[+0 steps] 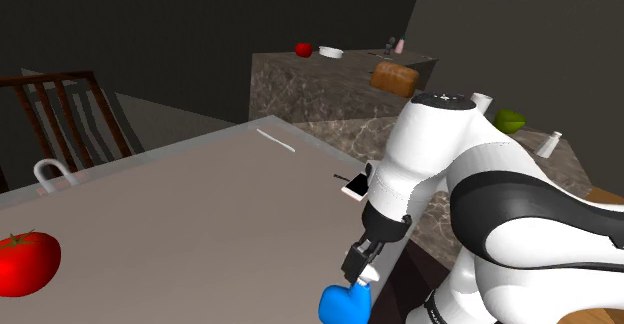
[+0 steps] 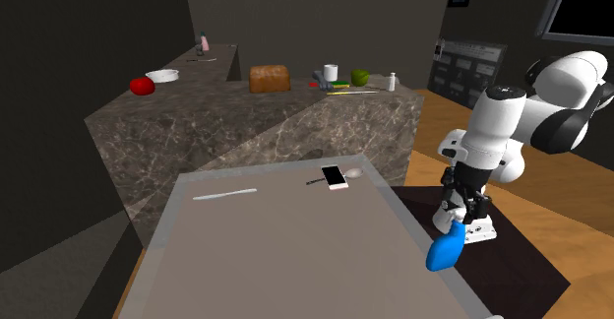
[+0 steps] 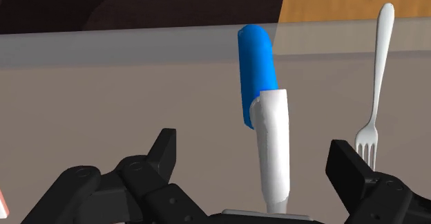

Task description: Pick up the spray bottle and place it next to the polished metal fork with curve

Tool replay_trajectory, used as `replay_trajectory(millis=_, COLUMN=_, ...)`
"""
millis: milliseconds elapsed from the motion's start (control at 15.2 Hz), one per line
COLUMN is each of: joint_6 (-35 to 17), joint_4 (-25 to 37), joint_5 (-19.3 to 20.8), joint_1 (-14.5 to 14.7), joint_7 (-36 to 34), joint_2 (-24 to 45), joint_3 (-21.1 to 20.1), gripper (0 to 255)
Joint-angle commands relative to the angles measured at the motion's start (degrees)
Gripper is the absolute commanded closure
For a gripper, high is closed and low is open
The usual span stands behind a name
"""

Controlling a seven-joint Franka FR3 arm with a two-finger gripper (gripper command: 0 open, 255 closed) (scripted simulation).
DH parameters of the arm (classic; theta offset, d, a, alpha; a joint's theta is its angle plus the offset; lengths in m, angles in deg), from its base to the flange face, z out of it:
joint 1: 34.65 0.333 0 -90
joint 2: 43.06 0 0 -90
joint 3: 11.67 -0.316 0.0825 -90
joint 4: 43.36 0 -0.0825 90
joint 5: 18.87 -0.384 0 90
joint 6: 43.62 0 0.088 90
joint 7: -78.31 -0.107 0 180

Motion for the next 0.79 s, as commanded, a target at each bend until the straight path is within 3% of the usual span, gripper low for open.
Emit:
replay_trajectory(millis=0, joint_6=2.0, joint_4=1.7, joint_5=0.8, joint_1=-0.3, joint_7=-0.1, joint_2=-0.3, joint_3=0.8, gripper=0)
replay_trajectory(millis=198, joint_6=7.1, joint_4=6.9, joint_5=2.8, joint_1=-1.2, joint_7=-0.3, joint_2=-0.4, joint_3=2.7, gripper=0)
replay_trajectory(millis=726, joint_6=7.1, joint_4=6.9, joint_5=2.8, joint_1=-1.2, joint_7=-0.3, joint_2=-0.4, joint_3=2.7, gripper=0)
